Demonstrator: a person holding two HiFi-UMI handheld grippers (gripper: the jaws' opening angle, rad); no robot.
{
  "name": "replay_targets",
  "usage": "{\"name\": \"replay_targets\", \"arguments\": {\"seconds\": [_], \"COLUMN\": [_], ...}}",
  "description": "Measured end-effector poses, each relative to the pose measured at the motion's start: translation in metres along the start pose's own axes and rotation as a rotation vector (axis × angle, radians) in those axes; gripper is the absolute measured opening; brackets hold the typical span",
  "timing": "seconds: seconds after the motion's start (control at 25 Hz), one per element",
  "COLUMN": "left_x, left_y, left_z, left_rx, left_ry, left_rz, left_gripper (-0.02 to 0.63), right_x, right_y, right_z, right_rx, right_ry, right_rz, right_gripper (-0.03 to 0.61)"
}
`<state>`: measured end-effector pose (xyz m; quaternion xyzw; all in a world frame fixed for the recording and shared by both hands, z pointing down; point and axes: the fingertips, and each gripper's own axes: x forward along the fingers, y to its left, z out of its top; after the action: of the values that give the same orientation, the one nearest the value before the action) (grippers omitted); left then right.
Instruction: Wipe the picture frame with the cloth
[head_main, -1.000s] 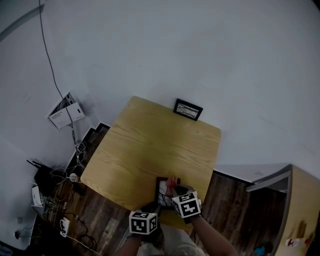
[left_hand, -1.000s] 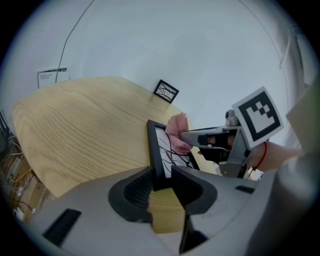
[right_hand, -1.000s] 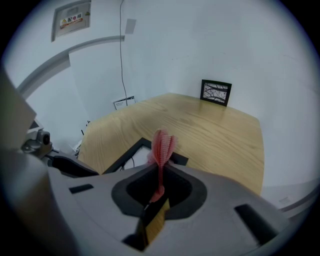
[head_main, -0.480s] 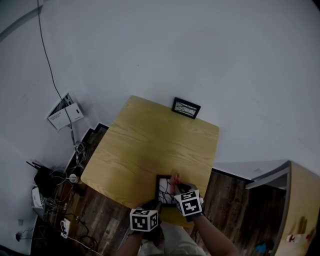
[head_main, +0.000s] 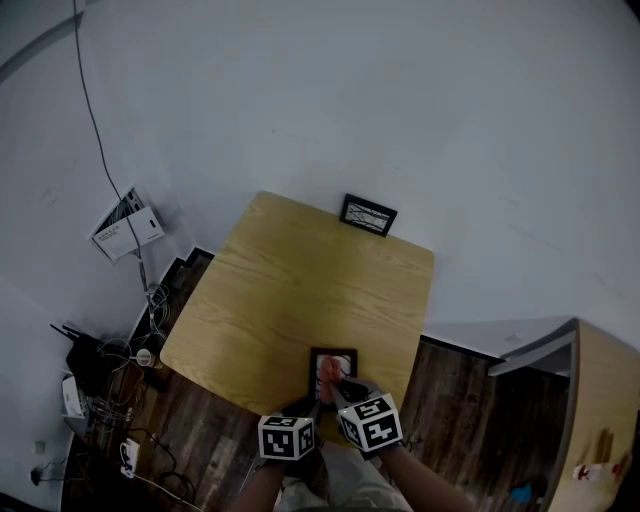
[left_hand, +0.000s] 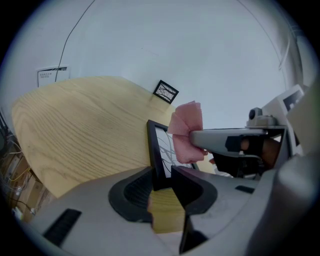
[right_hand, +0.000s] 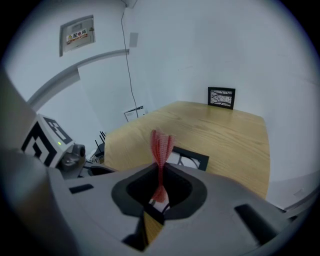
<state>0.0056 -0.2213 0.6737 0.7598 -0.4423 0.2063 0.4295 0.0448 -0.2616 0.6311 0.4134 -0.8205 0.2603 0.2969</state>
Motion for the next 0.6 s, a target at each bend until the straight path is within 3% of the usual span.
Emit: {"name": "replay_targets", "arguments": {"seconds": [0.24, 0.6], "left_x": [0.0, 0.0], "left_y": [-0.001, -0.001], "left_z": [0.0, 0.0], "left_rx": [0.005, 0.008], "left_ry": [-0.003, -0.005], "left_rz": [0.0, 0.007], "left_gripper": [0.106, 0.106], "right_x": [0.012, 0.02], "right_y": [0.009, 0.008], "right_z": [-0.016, -0.03], "right_rx": [0.058, 0.005], "right_ry": [0.033, 0.088], "right_rz": [0.037, 0.026], "right_gripper": [0.015, 0.017]}}
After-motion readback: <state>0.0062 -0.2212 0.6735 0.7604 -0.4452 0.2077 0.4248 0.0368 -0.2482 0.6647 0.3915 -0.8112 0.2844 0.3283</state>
